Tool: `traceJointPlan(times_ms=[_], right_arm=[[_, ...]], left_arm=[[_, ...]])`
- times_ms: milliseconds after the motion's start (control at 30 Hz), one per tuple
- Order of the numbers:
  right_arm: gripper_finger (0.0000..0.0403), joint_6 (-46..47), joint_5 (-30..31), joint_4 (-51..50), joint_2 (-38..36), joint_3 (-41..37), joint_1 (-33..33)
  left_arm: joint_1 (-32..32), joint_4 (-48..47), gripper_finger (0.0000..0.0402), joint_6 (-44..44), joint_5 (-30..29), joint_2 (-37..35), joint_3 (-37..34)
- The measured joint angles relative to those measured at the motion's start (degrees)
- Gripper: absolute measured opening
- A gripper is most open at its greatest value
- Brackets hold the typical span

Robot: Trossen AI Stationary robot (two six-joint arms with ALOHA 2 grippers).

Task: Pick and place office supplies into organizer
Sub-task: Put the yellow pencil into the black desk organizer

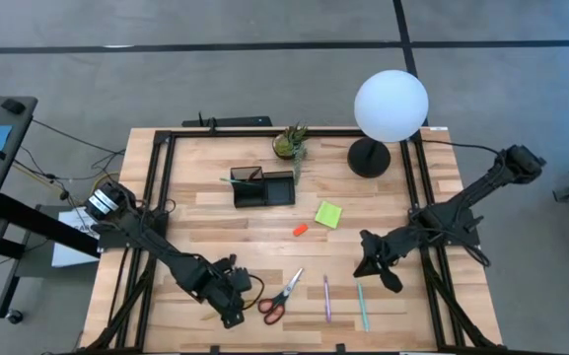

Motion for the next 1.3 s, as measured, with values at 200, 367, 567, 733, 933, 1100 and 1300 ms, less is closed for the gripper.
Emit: traceJointPlan(times_ms=[200,367,567,733,933,1100,1300], right_arm=[[0.0008,0.0,0.0,0.0,0.0,0.0,-2.0],[0.0008,0.0,0.0,0.0,0.0,0.0,-2.9],[0.0008,0.0,0.0,-0.1,0.0,0.0,-3.2],[0.0008,0.0,0.0,-0.8,0.0,0.0,-3.2],[0.0008,0.0,0.1,-2.2,0.0,0.0,-3.2],[0.0008,0.0,0.1,-3.4,0.0,0.0,-3.6],[0.0008,0.0,0.1,-4.0,0.0,0.0,-3.6]], left_arm=[[-1.0,0.0,0.011,0.5,1.0,0.0,0.0],[-1.5,-0.3,0.0153,0.3,0.6,0.0,-0.5],[-1.7,0.0,0.0165,0.3,0.5,0.0,-0.5],[-3.0,1.5,0.0155,-0.3,1.2,1.0,-0.4],[-4.4,5.4,0.0144,-4.2,1.6,4.3,0.0],[-4.7,6.0,0.0142,-4.8,0.3,7.5,0.3],[-4.0,3.3,0.0129,-6.9,-2.6,8.6,0.5]])
